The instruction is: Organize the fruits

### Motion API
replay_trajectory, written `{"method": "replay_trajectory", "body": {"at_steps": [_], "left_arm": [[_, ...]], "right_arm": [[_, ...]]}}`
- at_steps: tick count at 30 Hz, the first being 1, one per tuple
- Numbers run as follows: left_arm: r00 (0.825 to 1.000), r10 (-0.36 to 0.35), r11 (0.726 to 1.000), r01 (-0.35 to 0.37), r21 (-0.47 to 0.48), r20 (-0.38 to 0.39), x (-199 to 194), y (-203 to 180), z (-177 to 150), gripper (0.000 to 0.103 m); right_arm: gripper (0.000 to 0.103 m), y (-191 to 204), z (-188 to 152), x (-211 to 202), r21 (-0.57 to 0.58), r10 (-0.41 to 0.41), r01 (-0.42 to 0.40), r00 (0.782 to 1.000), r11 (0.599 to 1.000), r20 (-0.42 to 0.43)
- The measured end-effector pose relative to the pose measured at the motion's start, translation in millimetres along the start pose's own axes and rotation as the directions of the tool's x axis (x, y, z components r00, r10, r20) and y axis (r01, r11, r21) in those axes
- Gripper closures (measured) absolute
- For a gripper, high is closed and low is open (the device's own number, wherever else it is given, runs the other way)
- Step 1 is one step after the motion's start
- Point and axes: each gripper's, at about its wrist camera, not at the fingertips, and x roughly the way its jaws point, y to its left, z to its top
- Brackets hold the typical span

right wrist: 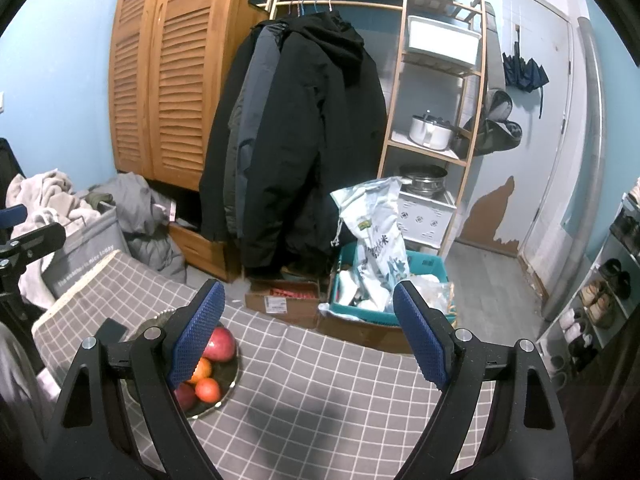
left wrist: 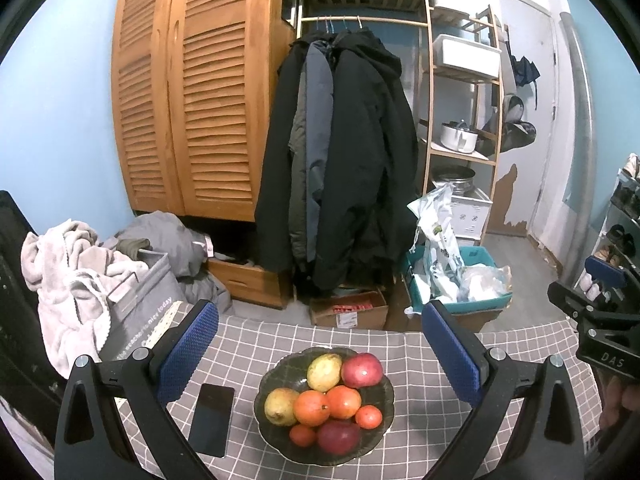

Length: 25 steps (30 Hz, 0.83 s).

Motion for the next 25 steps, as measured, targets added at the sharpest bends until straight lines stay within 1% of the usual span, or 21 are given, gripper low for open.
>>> {"method": "replay_trajectory", "body": {"at_steps": [25], "left_arm": [[1.000,-0.001,1.000,0.001,0.003,0.001,-0.4,-0.1,-2.3,0.001]], "right_arm": [[0.018,0.0,1.1,-0.2,-0.001,0.000,0.000,1.000,1.000,-0.001]]}}
